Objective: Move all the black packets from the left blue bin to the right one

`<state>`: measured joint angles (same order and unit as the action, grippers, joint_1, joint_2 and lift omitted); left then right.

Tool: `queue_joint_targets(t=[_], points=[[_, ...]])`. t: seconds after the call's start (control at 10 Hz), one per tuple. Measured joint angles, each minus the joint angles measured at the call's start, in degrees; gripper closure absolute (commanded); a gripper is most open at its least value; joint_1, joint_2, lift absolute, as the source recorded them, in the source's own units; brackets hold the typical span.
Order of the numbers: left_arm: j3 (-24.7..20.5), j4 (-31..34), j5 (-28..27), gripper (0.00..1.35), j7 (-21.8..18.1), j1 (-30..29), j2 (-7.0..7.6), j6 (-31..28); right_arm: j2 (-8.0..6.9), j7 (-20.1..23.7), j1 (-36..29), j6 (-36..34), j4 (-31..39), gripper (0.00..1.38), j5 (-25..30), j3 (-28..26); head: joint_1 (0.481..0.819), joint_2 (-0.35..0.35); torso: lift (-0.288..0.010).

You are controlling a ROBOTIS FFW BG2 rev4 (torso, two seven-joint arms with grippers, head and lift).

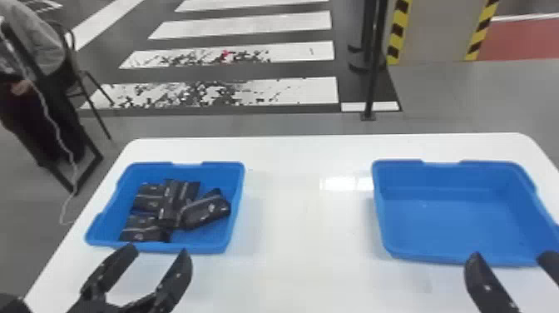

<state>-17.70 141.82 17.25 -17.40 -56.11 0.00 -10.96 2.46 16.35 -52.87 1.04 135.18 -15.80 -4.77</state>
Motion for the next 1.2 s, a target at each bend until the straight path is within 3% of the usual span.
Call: queue_joint_targets(t=[0.8, 1.2], points=[[0.0, 0.0, 0.0, 0.21, 0.1, 0.1, 0.0, -0.4, 0.0, 0.1, 0.0, 0.0, -0.1, 0.12, -0.4, 0.1, 0.695, 0.151, -0.154], [-1.9, -0.1, -2.2, 0.21, 0.4, 7.4, 0.0, -10.4, 0.0, 0.1, -0.1, 0.0, -0.3, 0.12, -0.8, 0.1, 0.695, 0.169, -0.154]])
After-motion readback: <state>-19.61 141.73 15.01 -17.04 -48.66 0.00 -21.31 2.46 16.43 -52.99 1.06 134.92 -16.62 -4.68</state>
